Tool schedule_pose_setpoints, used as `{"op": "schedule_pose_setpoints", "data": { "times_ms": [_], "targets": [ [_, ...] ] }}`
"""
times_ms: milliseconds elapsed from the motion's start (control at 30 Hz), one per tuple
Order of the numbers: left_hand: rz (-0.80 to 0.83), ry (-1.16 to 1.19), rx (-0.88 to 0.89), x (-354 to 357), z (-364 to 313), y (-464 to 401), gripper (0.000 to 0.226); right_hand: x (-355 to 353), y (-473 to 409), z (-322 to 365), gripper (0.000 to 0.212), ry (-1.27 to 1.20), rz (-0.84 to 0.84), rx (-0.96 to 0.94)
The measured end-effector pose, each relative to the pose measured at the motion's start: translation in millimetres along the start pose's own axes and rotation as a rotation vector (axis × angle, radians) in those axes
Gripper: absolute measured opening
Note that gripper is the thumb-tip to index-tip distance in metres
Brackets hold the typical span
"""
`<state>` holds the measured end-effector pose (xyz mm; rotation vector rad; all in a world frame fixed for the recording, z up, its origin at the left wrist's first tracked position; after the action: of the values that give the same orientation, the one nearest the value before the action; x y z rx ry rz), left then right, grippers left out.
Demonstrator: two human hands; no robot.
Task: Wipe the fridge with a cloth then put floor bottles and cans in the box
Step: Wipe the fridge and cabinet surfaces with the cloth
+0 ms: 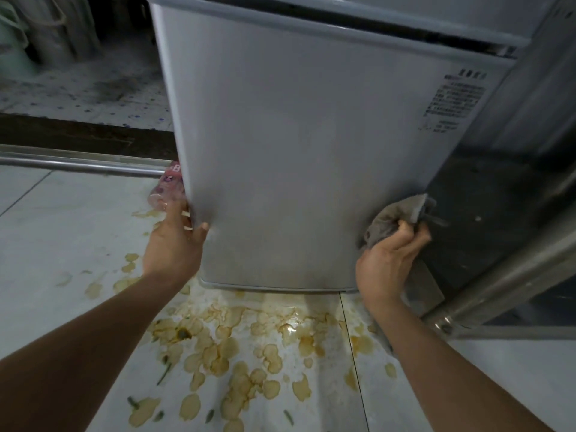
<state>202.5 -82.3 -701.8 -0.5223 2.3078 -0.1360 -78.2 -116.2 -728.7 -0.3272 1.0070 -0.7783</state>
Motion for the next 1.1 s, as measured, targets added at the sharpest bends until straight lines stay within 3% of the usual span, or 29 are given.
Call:
{"op": "schedule_pose_setpoints", "data": {
  "times_ms": [167,233,367,467,600,667,800,900,1033,1100],
  "targets": [
    [0.015,-0.006,0.014,1.1,3.0,-1.9,0.04,10.6,22.9,-23.2,0.064,0.053,0.275,0.093],
    [0.021,-0.01,0.012,0.3,3.2,-1.7,0.038,2.7,15.6,-17.4,0.059,0.022,0.28,0.09],
    [-0.002,0.0,0.015,3.9,7.2,-1.4,0.039,-15.4,-14.3,0.9,0.065,-0.143,0.074,0.002],
    [-0.003,-0.001,0.005,9.9,13.5,0.7,0.034,-10.3,-11.3,1.0,0.065,-0.129,0.025,-0.012],
    [-0.014,0.032,0.006,15.3,20.8,0.0,0.029,23.3,30.5,-30.1,0.049,0.07,0.115,-0.126],
    [-0.012,0.042,0.005,15.0,22.2,-1.2,0.027,36.0,47.0,-38.6,0.041,0.053,0.239,-0.026],
    [0.005,0.056,-0.008,13.0,21.0,-0.2,0.028,33.4,59.6,-26.9,0.06,0.083,0.336,-0.033],
    [0.023,0.055,-0.018,12.1,23.6,-0.3,0.031,17.8,42.6,1.1,0.063,-0.032,0.194,-0.102],
    [0.109,-0.011,-0.042,15.6,36.5,-0.5,0.028,19.9,35.9,26.2,0.045,-0.056,-0.06,-0.188],
    [0.094,-0.041,-0.042,19.0,40.6,-1.0,0.023,29.2,44.5,19.0,0.038,0.013,-0.093,-0.349]
  ]
}}
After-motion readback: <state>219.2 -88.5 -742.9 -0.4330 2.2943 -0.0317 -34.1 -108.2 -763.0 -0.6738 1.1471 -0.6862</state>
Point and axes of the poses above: each hand's wrist, its own y-axis away from the middle knuckle, its own x-axis out of the palm, z = x × y, the point moved 1 cm from there along -y, towards the middle knuckle, and after that the axes turned 8 degrees about x, right-handed, at the moved point
